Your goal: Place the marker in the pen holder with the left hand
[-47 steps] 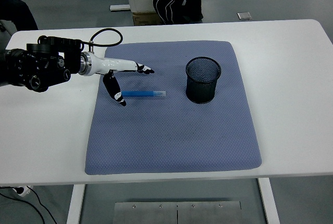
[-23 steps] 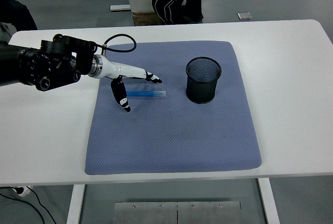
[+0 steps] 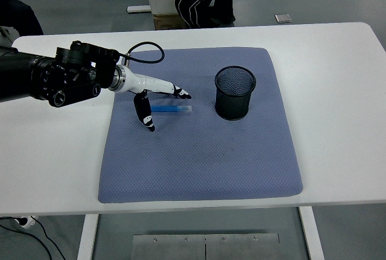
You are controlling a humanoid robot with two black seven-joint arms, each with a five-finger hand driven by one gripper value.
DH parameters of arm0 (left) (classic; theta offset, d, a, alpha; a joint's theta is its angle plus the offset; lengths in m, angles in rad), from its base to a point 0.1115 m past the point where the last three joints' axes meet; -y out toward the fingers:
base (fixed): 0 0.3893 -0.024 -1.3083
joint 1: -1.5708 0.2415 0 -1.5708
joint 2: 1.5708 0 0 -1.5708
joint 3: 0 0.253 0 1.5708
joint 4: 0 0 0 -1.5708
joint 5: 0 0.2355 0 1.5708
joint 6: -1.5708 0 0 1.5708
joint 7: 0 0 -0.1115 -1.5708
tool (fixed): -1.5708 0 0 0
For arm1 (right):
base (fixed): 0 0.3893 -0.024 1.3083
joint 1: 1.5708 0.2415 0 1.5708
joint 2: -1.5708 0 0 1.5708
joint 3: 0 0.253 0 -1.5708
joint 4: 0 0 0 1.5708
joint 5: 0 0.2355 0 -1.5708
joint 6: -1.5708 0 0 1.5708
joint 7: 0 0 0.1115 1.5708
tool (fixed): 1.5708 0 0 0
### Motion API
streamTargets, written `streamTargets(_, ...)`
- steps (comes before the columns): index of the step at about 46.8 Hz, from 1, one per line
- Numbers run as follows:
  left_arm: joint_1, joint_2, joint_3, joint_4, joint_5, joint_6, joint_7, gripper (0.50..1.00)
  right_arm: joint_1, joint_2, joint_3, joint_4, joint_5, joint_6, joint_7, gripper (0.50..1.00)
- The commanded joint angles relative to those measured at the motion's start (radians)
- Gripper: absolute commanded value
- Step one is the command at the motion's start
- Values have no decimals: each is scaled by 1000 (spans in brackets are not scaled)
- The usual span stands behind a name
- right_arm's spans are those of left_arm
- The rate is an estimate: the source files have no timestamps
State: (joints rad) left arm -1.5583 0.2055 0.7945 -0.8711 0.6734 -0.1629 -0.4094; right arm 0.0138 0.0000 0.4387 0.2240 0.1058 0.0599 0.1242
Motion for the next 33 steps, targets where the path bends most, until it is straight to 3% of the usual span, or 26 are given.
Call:
streamTargets(1, 3, -11, 0, 0, 2, -3, 0, 1000, 0, 0, 0, 0, 0, 0, 0, 1000)
streamTargets(16, 3, -11, 0, 0, 5, -4, 0, 1000, 0, 0, 0, 0, 0, 0, 0, 1000)
streamTargets(30, 0, -8, 0, 0, 66, -6, 0, 883, 0, 0, 0, 0, 0, 0, 0, 1000)
streamTargets(33, 0, -11, 0, 0, 68, -6, 0, 880, 0, 0, 0, 0, 0, 0, 0, 1000)
